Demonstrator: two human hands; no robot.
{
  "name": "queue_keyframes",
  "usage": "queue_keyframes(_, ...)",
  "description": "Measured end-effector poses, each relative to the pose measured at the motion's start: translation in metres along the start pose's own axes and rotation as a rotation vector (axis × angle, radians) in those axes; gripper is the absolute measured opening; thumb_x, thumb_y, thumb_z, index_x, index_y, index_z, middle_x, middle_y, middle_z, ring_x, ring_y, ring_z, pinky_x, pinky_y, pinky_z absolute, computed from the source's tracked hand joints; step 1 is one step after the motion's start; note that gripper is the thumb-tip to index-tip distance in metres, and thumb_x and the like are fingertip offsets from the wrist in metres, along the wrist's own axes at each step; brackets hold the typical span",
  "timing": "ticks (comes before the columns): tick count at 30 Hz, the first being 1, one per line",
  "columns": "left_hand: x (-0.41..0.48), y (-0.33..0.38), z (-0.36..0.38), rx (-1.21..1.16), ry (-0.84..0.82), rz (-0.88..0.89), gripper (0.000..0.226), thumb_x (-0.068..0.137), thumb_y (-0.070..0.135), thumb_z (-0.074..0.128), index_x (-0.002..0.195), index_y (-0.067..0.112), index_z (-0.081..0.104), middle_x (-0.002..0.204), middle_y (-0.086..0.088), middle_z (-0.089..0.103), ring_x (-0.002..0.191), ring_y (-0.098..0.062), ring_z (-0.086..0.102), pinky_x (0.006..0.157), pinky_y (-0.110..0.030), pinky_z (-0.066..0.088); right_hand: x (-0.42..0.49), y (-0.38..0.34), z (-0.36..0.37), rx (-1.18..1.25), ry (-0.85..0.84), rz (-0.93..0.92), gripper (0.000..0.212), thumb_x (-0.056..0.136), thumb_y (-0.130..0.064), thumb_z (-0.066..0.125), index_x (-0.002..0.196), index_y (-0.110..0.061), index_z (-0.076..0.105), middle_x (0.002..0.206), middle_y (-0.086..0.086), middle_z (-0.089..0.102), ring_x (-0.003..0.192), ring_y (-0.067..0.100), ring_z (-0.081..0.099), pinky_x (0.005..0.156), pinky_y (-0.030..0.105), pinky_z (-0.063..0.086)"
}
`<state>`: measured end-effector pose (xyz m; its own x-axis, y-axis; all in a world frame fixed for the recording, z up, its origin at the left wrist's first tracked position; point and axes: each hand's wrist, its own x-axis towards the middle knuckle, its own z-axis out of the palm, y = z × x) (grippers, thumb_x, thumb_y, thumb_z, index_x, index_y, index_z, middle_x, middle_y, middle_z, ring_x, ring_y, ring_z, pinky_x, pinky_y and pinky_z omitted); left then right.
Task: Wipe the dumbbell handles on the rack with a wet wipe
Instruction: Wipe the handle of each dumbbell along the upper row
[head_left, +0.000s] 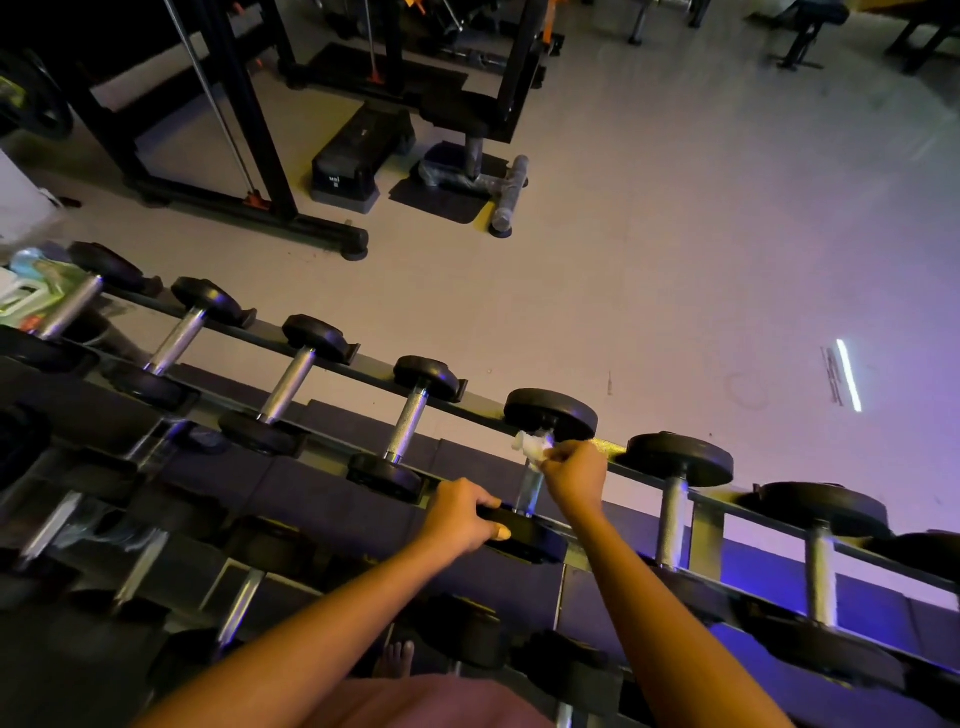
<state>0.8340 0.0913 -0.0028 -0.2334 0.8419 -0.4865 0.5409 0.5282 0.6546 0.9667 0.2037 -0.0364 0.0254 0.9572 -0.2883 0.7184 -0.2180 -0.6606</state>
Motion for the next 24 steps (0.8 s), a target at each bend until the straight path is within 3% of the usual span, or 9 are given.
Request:
queue_keyframes(8,0.002,0.000,-0.001,0.013,-0.008,0.010,0.050,0.069,0.025,0.086,0.116,0.016,0.070,0.116,-0.004,0.069,0.105,-0.013,0.063,0.089,-0.020,0.047,-0.028,0.023,-0.006,-0.155,-0.279,0.027,0.010,0.081,-0.011,0.071,0.085,-0.002,0.073,0.082,0.007,0.067,0.079,0.016,0.064,0.073,0.031,0.057)
queue_keyframes(13,0.000,-0.002,0.001,-0.023,0.010,0.009,0.052,0.069,0.024,0.086,0.116,0.014,0.070,0.116,-0.004,0.069,0.106,-0.013,0.063,0.091,-0.018,0.046,0.001,-0.007,-0.013,0.041,-0.027,-0.004,0.006,0.079,-0.003,0.071,0.080,-0.005,0.076,0.076,0.011,0.072,0.067,0.020,0.064,0.069,0.039,0.058)
queue_keyframes(16,-0.001,-0.002,0.003,-0.051,-0.002,0.001,0.051,0.071,0.022,0.084,0.118,0.013,0.068,0.118,-0.005,0.069,0.107,-0.013,0.063,0.097,-0.023,0.048,0.017,-0.022,-0.013,0.039,0.070,-0.022,0.012,0.082,0.000,0.069,0.091,-0.002,0.076,0.085,0.013,0.073,0.063,0.018,0.061,0.062,0.029,0.052)
queue_keyframes(22,0.002,-0.006,0.002,-0.078,-0.011,-0.023,0.052,0.068,0.022,0.086,0.117,0.014,0.069,0.118,-0.005,0.068,0.109,-0.014,0.062,0.098,-0.024,0.047,0.001,-0.005,-0.001,-0.063,-0.055,0.007,0.008,0.080,0.002,0.065,0.077,0.000,0.072,0.079,0.016,0.070,0.074,0.029,0.067,0.071,0.042,0.059)
queue_keyframes(24,0.005,-0.007,0.000,-0.093,-0.029,-0.040,0.052,0.066,0.023,0.088,0.115,0.017,0.070,0.117,-0.004,0.069,0.108,-0.013,0.062,0.096,-0.025,0.048,-0.013,0.007,0.004,-0.119,-0.126,0.012,0.006,0.078,-0.003,0.067,0.080,-0.002,0.073,0.084,0.013,0.071,0.079,0.025,0.067,0.074,0.037,0.059)
